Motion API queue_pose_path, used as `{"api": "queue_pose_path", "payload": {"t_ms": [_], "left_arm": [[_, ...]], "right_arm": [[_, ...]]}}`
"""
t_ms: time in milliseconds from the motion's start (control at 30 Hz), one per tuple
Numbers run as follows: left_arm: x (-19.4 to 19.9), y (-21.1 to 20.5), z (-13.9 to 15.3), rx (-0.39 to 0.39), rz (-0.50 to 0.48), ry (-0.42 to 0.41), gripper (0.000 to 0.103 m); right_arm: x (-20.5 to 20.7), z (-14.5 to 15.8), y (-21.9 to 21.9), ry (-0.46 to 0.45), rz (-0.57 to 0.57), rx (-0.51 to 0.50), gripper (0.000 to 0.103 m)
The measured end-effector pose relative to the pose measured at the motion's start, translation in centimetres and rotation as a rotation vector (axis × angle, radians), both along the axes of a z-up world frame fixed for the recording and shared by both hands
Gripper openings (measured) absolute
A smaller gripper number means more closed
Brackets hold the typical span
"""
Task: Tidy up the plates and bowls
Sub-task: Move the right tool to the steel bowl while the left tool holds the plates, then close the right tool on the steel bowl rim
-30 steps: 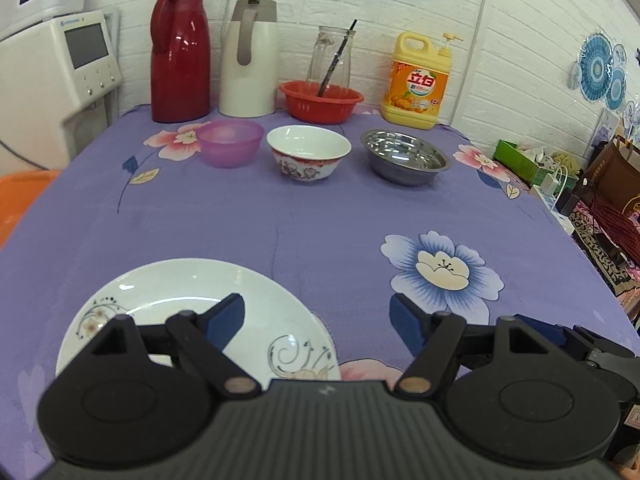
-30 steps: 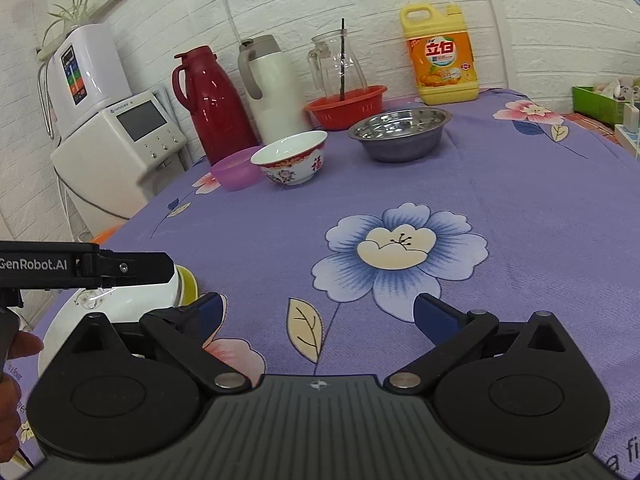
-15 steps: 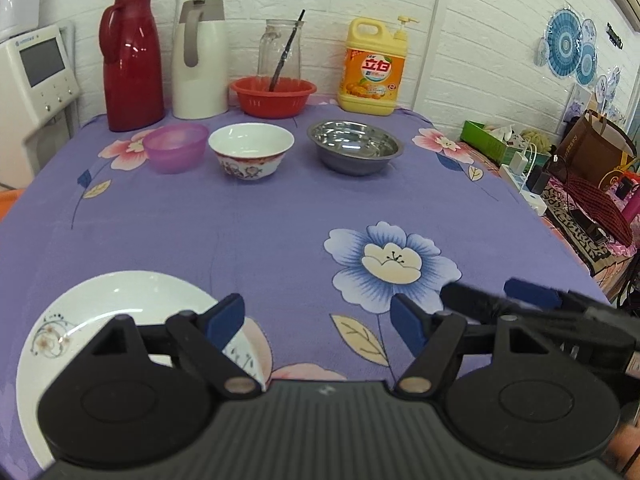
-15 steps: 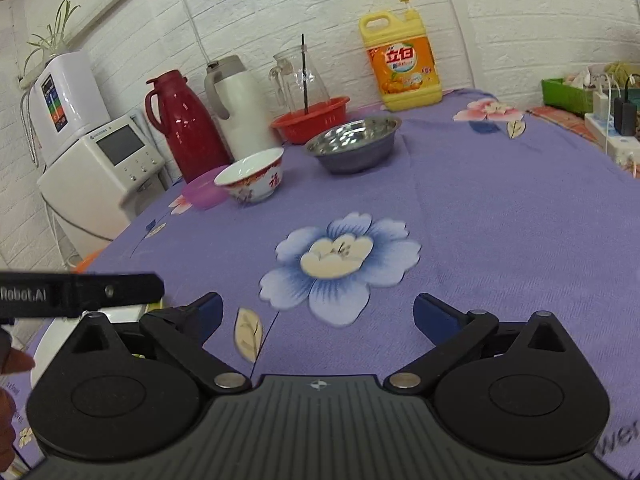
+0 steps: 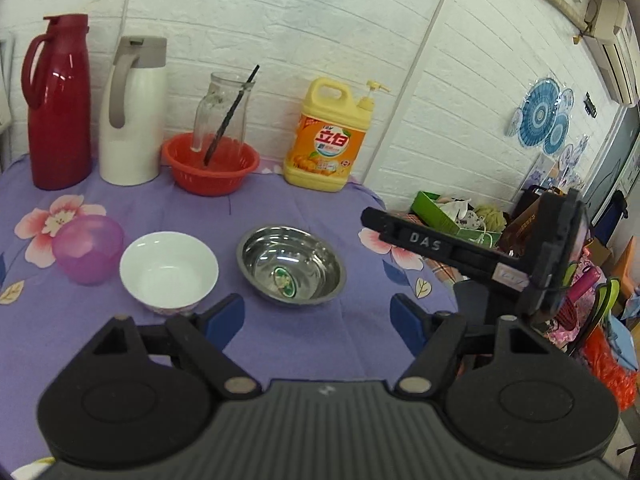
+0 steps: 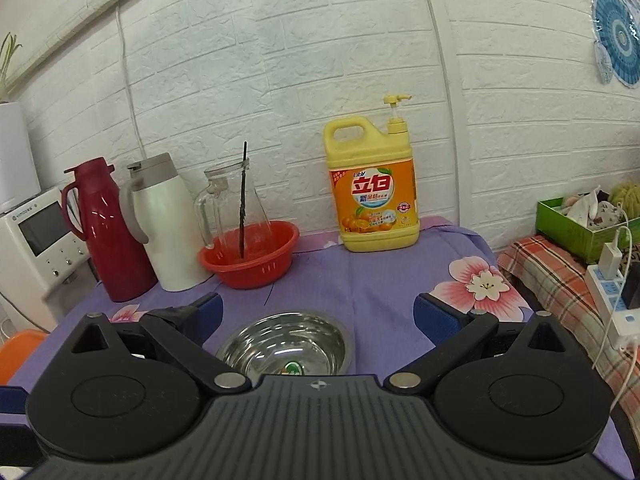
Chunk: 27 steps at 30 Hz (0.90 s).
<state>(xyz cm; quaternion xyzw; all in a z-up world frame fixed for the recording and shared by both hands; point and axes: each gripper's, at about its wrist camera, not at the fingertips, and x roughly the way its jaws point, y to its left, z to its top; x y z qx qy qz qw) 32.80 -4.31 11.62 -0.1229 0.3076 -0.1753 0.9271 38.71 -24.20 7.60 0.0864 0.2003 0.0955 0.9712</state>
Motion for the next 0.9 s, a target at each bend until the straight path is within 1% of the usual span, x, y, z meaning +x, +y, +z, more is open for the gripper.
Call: {"api": "queue_pose_path", "payload": {"t_ms": [67,133,233,300,333,367,433,500,533,633,767,833,900], "left_arm": [[2.3,-0.2,-0.9,-0.033,0.016,0.04,0.073],[4.6,-0.4,-2.4,-0.068,0.03,0.094,0.073],[8.5,-0.9,-5.6,-0.129,0.06,0.203,0.073],[10.4,-1.4,-7.3,-0.166,0.059,0.257,0.073],[11.2,-1.7,-7.8,-0.178,0.055,0.271,0.073],[11.8,-1.9,-8.1,-0.178,0.066,0.276,0.073],[13.0,-2.0,-8.4,-0.174,0.098,0.274,0.073],[13.8,-1.7,-8.6,-0.189,0.121,0.279,0.073],[14.0,-1.5,-8.7,-0.196,0.119,0.277,0.073],[14.5,-1.4,-9.2,-0.181,0.135,0.292,0.073],[15.0,-1.2,-10.0,-0.17,0.134,0.315,0.073],[15.6,-1.1,-10.4,-0.168,0.152,0.322,0.073],[16.0,-1.3,-10.3,-0.152,0.163,0.303,0.073]], "right_arm": [[1.8,-1.3,0.3,0.037,-0.001,-0.014,0.103],[3.4,-2.8,0.5,0.099,0.016,-0.041,0.103],[5.1,-5.4,0.3,0.194,-0.016,-0.082,0.103],[5.7,-6.5,-0.1,0.235,-0.029,-0.075,0.103],[5.8,-6.8,-0.3,0.246,-0.034,-0.059,0.103],[5.9,-7.0,-0.4,0.251,-0.039,-0.048,0.103],[6.0,-7.2,-0.4,0.253,-0.056,-0.074,0.103],[6.3,-7.6,-0.4,0.264,-0.046,-0.094,0.103],[6.4,-7.8,-0.5,0.27,-0.048,-0.083,0.103],[6.5,-7.9,-0.5,0.276,-0.039,-0.053,0.103],[6.7,-8.1,0.4,0.275,-0.022,-0.081,0.103],[6.8,-8.3,0.6,0.282,-0.01,-0.08,0.103],[6.9,-8.6,0.7,0.292,-0.01,-0.084,0.103]]}}
